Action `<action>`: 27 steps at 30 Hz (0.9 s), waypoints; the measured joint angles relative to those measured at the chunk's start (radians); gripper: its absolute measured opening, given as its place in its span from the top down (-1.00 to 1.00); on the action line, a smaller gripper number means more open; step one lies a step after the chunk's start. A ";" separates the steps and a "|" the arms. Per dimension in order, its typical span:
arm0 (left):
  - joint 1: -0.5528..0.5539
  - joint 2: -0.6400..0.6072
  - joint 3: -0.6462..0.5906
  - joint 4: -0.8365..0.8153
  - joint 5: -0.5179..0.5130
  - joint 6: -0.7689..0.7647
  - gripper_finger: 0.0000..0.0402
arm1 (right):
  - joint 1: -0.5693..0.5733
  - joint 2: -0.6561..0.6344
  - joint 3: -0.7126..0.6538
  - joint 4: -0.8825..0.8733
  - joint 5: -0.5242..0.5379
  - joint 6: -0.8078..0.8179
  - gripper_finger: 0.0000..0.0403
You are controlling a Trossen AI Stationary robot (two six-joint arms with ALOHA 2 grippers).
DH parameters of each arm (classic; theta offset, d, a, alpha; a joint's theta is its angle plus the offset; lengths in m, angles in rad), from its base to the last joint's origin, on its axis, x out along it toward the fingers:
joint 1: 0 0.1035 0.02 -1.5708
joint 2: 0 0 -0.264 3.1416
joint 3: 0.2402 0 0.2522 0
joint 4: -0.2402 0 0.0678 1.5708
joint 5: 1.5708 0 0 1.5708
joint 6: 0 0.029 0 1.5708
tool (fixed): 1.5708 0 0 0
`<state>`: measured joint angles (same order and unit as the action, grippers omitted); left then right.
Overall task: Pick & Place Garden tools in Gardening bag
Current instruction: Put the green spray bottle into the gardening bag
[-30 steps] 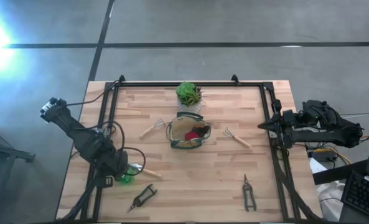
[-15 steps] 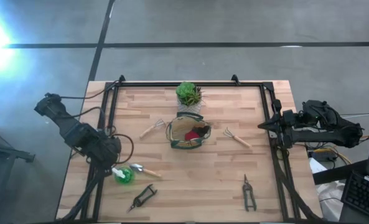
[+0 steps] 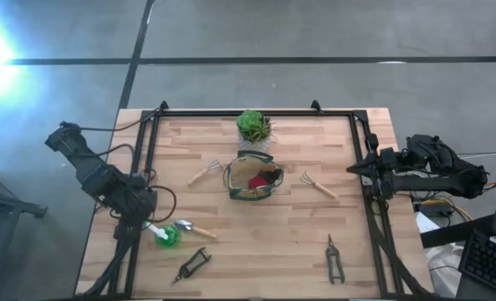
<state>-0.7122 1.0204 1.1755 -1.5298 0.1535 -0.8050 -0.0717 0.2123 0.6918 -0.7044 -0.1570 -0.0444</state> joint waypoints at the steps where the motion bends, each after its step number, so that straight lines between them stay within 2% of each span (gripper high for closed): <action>1: 0.000 0.000 -0.006 0.014 0.000 0.009 0.43 | 0.000 0.000 0.000 0.000 0.000 0.000 0.96; 7: 0.000 0.014 -0.032 0.092 -0.006 0.045 0.47 | 0.000 0.000 0.000 0.000 0.000 0.000 0.96; 13: 0.000 0.030 -0.035 0.099 -0.012 0.076 0.47 | 0.000 0.000 0.000 0.000 0.000 0.000 0.96; 19: 0.000 0.038 -0.035 0.130 -0.071 0.074 0.47 | 0.000 0.000 0.000 0.000 0.000 0.000 0.96; 27: 0.000 0.053 -0.035 0.136 -0.074 0.100 0.47 | 0.000 0.000 0.000 0.000 0.000 0.000 0.96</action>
<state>-0.7124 1.0729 1.1400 -1.3942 0.0799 -0.7049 -0.0716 0.2123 0.6918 -0.7044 -0.1570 -0.0444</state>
